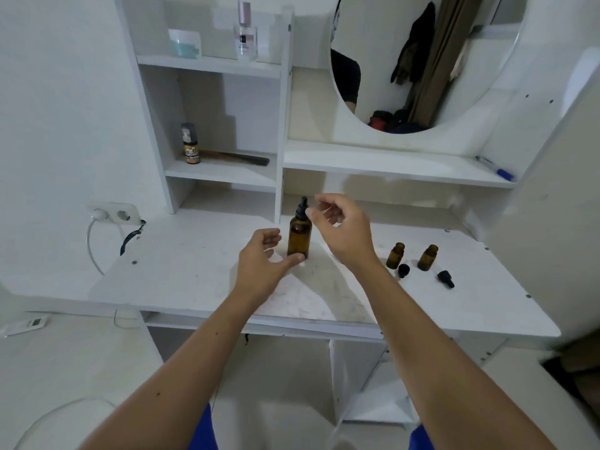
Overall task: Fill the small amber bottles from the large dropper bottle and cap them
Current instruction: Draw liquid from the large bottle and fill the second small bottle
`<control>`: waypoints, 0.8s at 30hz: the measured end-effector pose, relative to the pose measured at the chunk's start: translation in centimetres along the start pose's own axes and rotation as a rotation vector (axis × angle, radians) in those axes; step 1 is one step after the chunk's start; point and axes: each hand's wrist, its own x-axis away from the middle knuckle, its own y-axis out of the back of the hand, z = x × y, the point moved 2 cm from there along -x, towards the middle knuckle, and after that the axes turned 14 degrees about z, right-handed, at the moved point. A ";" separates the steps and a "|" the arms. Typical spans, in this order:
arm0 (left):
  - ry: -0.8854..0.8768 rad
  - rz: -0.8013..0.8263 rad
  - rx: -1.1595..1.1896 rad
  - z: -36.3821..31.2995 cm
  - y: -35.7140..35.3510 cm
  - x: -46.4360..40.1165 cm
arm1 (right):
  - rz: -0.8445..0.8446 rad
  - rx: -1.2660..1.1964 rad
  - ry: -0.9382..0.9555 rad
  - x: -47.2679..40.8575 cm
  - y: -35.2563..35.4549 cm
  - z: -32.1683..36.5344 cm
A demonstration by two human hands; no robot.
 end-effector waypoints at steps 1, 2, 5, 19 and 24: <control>0.006 0.017 -0.004 0.0 -0.4 -0.5 | 0.024 -0.002 -0.018 -0.4 -0.3 0.2; 0.016 0.034 -0.008 0.0 -0.8 -1.0 | 0.038 -0.002 -0.034 -0.7 -0.6 0.5; 0.025 0.067 0.012 0.3 -1.4 -2.4 | 0.042 0.006 -0.056 -1.7 -1.0 1.2; -0.007 0.063 -0.033 1.1 -1.4 -3.3 | -0.002 -0.043 -0.124 -2.9 -1.1 1.0; -0.002 0.062 -0.064 0.8 -1.5 -3.1 | -0.001 -0.057 -0.130 -2.8 -1.0 1.2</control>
